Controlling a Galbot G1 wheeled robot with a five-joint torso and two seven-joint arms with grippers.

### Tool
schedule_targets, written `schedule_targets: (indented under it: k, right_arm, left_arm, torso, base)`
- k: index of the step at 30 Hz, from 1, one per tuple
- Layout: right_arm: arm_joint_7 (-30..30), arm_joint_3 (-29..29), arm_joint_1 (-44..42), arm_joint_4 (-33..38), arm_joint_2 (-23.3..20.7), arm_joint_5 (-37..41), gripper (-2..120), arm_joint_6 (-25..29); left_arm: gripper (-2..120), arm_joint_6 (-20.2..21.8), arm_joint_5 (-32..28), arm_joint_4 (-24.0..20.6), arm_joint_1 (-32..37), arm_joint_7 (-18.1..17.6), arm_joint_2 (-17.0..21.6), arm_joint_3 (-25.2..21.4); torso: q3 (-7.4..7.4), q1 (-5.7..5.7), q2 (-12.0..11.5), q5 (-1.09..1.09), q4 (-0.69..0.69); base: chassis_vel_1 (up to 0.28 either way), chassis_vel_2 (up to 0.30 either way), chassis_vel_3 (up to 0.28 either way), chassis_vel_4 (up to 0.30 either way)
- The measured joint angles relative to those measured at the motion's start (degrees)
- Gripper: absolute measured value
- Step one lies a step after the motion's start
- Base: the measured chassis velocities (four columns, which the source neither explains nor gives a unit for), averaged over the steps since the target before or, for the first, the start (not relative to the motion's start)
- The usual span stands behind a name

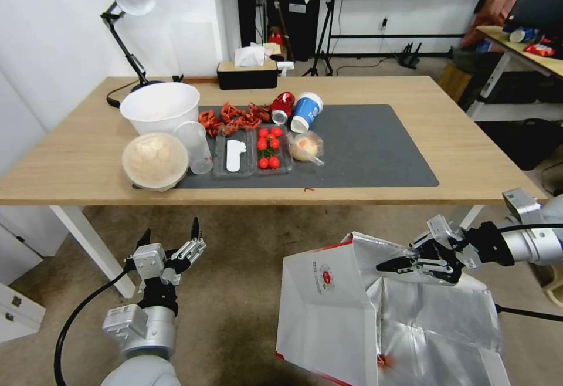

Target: Pick up the food delivery bag from the floor and place it on the table.

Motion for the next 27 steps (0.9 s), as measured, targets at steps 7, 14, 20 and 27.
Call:
schedule_targets:
  k: [7,14,20,27]
  right_arm:
    - [0.02,-0.03,0.05,0.00,-0.10,0.02,0,0.01]
    - [0.04,-0.08,0.03,0.00,-0.11,0.02,0,0.01]
    - [0.05,-0.09,-0.02,0.03,-0.04,-0.01,0,0.01]
    - [0.05,-0.03,-0.21,0.23,0.04,-0.06,0,0.01]
  left_arm:
    - [100,0.02,-0.04,0.00,-0.09,-0.02,0.02,-0.01]
    - [100,0.05,-0.14,0.01,-0.20,-0.05,0.08,-0.02]
    - [100,0.06,-0.20,0.00,-0.15,-0.06,0.17,-0.02]
    - [100,0.06,-0.23,-0.07,0.00,-0.07,0.25,-0.03]
  torso:
    - [0.95,0.72,1.65,0.00,0.00]
    - [2.03,1.49,3.50,0.00,0.00]
    - [2.66,2.09,4.72,0.00,0.00]
    - [3.97,3.03,6.99,0.00,0.00]
  base:
    - [0.000,0.000,0.000,0.000]
    - [0.000,0.000,0.000,0.000]
    - [0.000,0.000,0.000,0.000]
    - [0.000,0.000,0.000,0.000]
